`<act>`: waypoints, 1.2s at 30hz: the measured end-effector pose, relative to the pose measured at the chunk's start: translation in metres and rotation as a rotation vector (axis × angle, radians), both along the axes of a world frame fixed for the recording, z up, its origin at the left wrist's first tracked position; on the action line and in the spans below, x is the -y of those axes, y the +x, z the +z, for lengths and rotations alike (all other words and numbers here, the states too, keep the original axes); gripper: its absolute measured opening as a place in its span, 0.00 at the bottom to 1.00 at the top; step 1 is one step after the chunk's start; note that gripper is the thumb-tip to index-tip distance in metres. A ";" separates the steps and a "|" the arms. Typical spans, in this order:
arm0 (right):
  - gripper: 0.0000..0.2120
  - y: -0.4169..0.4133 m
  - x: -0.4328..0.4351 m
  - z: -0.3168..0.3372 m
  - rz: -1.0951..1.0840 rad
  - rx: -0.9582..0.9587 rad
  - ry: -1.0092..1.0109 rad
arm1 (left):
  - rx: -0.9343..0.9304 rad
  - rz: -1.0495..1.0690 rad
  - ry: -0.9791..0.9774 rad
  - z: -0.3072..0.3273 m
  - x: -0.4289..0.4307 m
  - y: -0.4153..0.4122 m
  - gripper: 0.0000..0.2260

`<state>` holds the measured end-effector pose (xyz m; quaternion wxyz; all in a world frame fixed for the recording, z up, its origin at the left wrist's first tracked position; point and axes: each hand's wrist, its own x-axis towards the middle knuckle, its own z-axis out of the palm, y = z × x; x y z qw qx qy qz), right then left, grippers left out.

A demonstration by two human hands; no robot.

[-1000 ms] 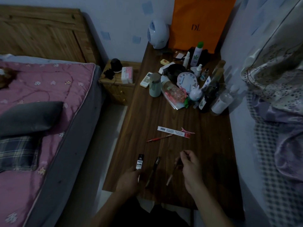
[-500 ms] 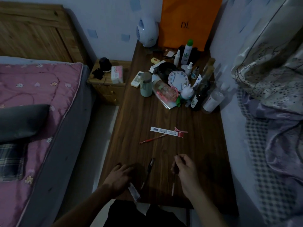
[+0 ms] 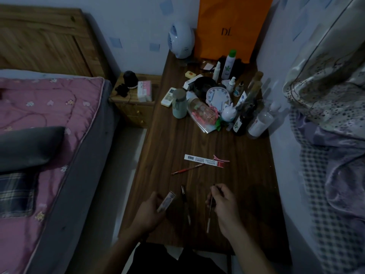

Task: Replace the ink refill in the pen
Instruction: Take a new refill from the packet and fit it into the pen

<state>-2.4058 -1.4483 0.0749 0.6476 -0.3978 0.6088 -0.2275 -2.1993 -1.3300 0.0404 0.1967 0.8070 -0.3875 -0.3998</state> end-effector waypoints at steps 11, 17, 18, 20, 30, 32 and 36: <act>0.05 0.011 0.003 0.040 0.596 0.057 -0.113 | -0.473 0.263 -0.205 0.071 0.026 -0.047 0.07; 0.08 0.007 0.010 0.059 0.524 0.002 -0.206 | -0.532 0.181 -0.243 0.095 0.027 -0.051 0.04; 0.08 0.006 0.010 0.061 0.498 0.003 -0.227 | -0.538 0.161 -0.240 0.097 0.027 -0.052 0.03; 0.08 0.004 0.011 0.064 0.450 0.021 -0.261 | -0.552 0.147 -0.212 0.100 0.025 -0.055 0.04; 0.14 0.003 0.006 0.084 0.396 0.113 -0.391 | -0.303 0.179 -0.199 0.116 0.034 -0.071 0.27; 0.14 0.000 0.007 0.088 0.339 0.093 -0.393 | -0.234 0.174 -0.231 0.120 0.035 -0.073 0.31; 0.10 -0.006 0.008 0.097 0.096 0.084 -0.439 | -0.151 0.223 -0.292 0.125 0.036 -0.075 0.27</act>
